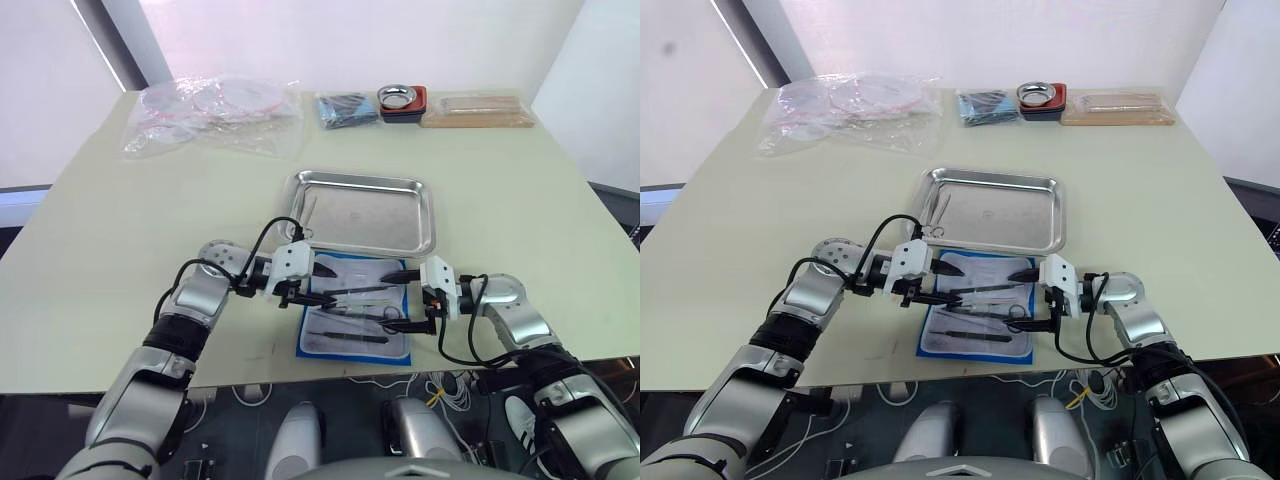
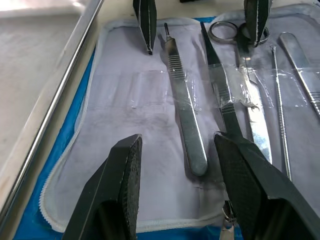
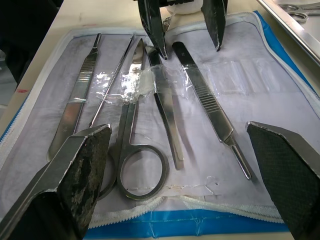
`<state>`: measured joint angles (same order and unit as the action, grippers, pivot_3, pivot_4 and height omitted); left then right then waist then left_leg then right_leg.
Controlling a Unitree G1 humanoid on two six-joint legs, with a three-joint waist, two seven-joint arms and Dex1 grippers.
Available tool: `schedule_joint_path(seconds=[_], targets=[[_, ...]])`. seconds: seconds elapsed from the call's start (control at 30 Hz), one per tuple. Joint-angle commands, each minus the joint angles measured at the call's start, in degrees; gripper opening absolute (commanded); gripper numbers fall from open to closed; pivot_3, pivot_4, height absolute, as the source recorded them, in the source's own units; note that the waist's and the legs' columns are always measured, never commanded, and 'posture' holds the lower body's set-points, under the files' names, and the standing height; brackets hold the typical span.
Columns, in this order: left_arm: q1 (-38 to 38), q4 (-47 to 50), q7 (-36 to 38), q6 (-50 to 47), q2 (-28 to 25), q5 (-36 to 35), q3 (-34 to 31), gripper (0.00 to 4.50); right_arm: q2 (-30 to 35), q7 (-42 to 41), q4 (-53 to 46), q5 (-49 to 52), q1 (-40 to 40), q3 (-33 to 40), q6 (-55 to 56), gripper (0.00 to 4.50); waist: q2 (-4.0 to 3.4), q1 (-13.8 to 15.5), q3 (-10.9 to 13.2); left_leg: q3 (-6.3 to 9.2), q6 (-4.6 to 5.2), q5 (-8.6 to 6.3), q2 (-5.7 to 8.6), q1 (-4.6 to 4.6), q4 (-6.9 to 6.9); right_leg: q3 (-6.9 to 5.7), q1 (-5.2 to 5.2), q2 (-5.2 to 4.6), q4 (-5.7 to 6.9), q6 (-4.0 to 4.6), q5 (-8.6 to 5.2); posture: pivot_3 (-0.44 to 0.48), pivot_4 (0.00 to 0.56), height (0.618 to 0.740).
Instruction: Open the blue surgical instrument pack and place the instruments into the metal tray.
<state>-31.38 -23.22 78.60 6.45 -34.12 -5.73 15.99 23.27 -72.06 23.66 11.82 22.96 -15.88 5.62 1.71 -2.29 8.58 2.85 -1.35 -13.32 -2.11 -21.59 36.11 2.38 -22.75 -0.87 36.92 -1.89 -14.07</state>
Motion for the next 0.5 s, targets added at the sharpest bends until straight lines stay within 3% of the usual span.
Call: schedule_joint_path(seconds=[0.03, 0.1, 0.5], targets=[[0.5, 0.4, 1.0, -1.1, -0.1, 0.1, 0.4, 0.83, 1.9, 2.1, 6.6, -6.0, -4.1, -3.3, -3.9, 4.50, 0.00, 0.0, 0.0, 0.00, 0.00, 0.00, 0.00, 0.00, 0.00, 0.00, 0.00, 0.00, 0.00, 0.00, 0.00, 0.000, 0.150, 0.740], [0.4, 0.3, 0.8, -1.6, -0.3, 0.2, 0.2, 0.13, 1.8, 2.1, 6.8, -6.1, -4.0, -3.3, -3.9, 4.50, -0.01, 0.0, 0.0, 0.01, 0.00, 0.00, 0.00, 0.00, 0.00, 0.00, 0.00, 0.00, 0.00, 0.00, 0.00, 0.000, 0.150, 0.740], [-0.7, 3.0, 1.4, -5.2, -1.6, -0.8, -0.8, 0.13, 1.7, 1.9, 7.3, -6.2, -3.6, -3.5, -3.6, 4.50, -0.07, 0.0, -0.1, 0.02, 0.00, 0.00, 0.00, 0.01, 0.00, 0.00, 0.00, 0.03, 0.01, 0.00, 0.00, 0.000, 0.150, 0.740]])
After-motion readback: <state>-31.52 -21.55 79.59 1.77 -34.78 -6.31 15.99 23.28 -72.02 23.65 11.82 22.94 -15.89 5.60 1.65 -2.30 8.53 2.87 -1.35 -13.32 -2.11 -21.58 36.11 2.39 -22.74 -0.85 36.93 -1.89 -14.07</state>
